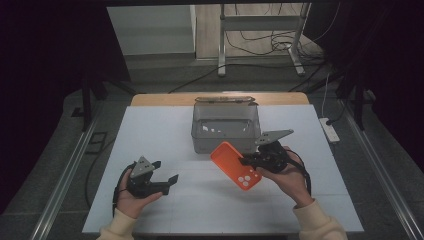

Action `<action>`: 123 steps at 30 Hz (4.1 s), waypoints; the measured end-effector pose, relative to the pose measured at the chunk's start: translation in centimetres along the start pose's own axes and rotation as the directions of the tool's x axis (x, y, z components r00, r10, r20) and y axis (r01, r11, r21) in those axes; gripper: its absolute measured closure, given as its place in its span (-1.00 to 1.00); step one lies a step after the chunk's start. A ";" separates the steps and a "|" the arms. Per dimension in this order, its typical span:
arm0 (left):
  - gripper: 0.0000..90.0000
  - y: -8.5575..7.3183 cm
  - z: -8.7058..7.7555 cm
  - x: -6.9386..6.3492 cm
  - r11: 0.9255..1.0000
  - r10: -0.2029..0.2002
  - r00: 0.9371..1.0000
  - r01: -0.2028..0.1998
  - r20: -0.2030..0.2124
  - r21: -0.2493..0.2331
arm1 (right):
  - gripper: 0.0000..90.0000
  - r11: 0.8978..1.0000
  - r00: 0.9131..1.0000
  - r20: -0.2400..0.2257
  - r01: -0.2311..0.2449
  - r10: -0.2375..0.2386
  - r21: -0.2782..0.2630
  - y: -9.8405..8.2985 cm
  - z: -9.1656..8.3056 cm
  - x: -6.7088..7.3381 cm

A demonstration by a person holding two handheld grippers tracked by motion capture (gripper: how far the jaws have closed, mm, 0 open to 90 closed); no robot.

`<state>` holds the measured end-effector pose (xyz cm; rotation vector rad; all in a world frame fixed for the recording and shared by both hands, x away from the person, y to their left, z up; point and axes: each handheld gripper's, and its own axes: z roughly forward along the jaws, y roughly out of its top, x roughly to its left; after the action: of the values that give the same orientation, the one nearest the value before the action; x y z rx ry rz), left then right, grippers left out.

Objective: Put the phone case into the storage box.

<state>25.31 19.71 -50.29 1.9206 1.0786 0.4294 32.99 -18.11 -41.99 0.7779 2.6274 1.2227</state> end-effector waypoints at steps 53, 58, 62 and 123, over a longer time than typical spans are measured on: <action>-0.63 -0.9 0.2 0.6 1.000 -0.009 1.000 0.010 -0.009 0.017 | 0.80 0.998 0.992 0.109 -0.070 0.069 0.002 1.1 -1.1 0.9; -0.63 -0.8 0.1 0.6 1.000 -0.014 1.000 0.014 -0.012 0.012 | 0.81 0.997 0.991 0.116 -0.074 0.073 0.006 1.2 -1.0 1.1; -0.63 -0.8 0.1 0.7 1.000 -0.015 1.000 0.015 -0.013 0.013 | 0.81 0.997 0.990 0.121 -0.075 0.073 0.009 1.3 -1.0 1.2; -0.63 -0.7 0.1 0.3 1.000 -0.025 1.000 0.025 -0.014 0.011 | 0.81 0.977 0.931 0.296 -0.209 0.211 -0.041 7.9 -2.9 -2.2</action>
<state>25.15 20.09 -50.97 1.9140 1.1151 0.4241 37.07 -16.98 -34.34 1.1680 2.3391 1.0623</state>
